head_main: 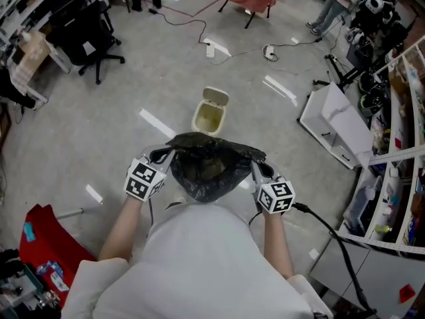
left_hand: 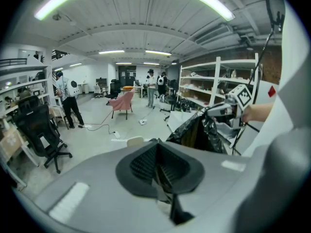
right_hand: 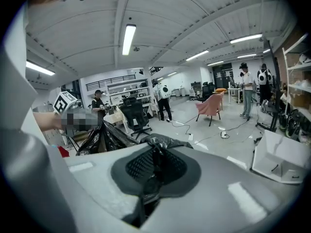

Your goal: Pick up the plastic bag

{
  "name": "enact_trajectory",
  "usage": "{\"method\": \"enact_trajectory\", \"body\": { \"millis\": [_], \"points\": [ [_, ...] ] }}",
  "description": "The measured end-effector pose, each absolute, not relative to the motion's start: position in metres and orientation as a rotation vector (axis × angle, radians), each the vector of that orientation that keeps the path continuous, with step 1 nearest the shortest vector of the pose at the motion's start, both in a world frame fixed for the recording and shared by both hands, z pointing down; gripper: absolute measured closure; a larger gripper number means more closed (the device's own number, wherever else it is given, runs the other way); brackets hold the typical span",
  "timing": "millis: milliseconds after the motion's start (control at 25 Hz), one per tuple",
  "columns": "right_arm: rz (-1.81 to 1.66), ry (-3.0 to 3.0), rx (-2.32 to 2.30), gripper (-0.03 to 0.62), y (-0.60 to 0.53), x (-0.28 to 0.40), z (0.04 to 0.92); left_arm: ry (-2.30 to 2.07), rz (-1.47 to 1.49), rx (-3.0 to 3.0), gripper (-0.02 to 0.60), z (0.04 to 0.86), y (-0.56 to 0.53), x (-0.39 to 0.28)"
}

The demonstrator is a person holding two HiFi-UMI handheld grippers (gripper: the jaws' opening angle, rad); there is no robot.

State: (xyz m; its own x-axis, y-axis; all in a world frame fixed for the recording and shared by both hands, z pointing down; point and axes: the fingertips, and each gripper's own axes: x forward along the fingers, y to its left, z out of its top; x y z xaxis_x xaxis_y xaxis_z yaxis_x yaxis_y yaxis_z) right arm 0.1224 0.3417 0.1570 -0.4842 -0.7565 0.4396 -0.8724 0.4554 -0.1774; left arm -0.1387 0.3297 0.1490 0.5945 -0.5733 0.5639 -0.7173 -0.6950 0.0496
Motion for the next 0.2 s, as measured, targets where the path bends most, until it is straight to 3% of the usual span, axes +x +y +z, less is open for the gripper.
{"method": "enact_trajectory", "body": {
  "millis": [200],
  "points": [
    [0.544,-2.423,1.394,0.592,0.3424,0.1219,0.1543,-1.067,0.763,2.555,0.577,0.1455,0.33,-0.1388]
  ]
}}
